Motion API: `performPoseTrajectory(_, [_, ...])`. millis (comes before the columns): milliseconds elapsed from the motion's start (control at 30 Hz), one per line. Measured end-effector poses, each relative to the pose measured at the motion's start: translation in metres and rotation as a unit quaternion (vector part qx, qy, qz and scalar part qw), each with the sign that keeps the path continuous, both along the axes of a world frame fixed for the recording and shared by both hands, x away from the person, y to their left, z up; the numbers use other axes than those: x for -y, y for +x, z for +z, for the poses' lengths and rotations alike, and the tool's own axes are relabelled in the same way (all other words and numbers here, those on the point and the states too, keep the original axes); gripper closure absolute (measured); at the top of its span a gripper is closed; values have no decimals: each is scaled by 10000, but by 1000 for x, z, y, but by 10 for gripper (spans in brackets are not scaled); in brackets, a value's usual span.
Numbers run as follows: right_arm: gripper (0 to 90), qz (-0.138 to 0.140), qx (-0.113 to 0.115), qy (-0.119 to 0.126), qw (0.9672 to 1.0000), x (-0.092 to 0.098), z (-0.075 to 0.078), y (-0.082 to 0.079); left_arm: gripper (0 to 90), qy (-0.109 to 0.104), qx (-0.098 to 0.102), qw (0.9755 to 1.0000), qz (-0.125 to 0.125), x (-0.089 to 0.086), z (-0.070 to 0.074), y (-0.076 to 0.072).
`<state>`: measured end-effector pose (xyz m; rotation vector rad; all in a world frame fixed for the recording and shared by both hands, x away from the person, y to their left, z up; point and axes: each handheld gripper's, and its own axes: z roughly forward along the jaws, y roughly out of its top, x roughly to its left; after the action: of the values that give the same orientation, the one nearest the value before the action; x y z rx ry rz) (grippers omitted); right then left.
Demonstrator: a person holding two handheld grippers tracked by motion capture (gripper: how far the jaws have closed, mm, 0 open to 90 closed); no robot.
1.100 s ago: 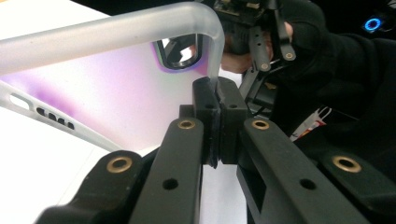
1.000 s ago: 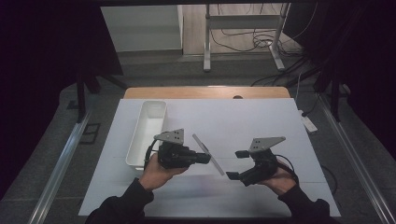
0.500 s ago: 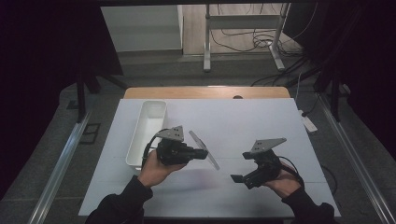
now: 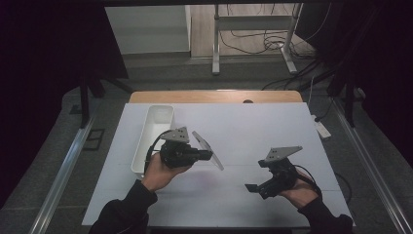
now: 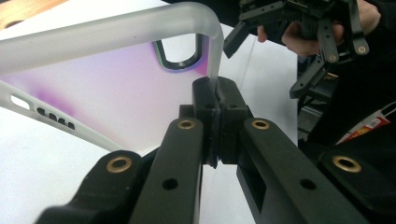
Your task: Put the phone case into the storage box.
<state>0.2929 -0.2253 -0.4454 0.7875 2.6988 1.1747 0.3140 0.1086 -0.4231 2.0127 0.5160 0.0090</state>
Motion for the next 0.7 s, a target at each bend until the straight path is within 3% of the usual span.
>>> performPoseTrajectory(267, [0, -144, 172, -288, 9993, 5, -4, -4, 886, -4, 21, 9997, 235, -6, 3, 5])
performPoseTrajectory(700, [0, -501, 166, -126, 9985, 21, -3, -12, 886, 112, 20, 9983, 576, -14, 8, 16])
